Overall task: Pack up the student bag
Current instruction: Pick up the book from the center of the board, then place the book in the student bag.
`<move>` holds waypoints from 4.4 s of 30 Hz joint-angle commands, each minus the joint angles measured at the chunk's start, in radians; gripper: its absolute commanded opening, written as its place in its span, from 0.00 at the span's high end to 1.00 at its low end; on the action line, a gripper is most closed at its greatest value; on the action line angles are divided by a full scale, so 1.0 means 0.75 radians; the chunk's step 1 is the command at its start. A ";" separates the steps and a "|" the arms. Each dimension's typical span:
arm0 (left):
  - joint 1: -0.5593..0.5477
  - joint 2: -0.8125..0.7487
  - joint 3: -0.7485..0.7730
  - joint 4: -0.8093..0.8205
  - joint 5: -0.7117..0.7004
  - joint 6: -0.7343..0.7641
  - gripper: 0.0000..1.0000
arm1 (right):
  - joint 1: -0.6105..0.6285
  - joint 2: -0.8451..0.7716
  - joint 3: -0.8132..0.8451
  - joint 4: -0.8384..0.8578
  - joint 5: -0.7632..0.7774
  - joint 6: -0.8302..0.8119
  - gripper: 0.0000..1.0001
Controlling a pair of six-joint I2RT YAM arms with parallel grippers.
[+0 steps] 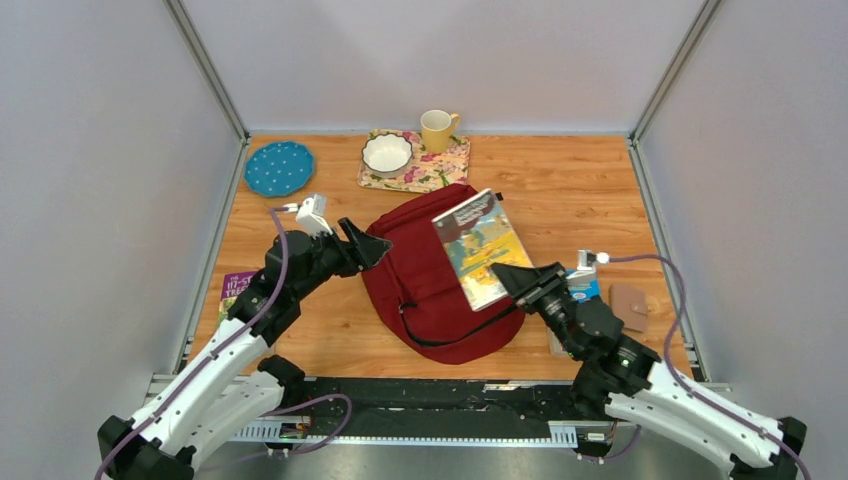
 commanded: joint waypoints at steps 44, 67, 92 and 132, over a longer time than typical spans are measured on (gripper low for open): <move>-0.756 1.251 0.767 -0.093 0.315 0.680 0.53 | -0.008 -0.418 0.634 -1.593 0.584 -0.156 1.00; -0.756 1.298 0.771 -0.160 0.301 0.674 0.82 | -0.008 -0.465 0.593 -1.599 0.539 -0.080 1.00; -0.799 1.333 0.728 -0.215 0.337 0.703 0.63 | -0.008 -0.461 0.575 -1.587 0.527 -0.064 1.00; -0.813 0.993 1.006 -0.332 -0.820 0.893 1.00 | -0.010 -0.545 0.586 -1.571 -0.179 0.165 1.00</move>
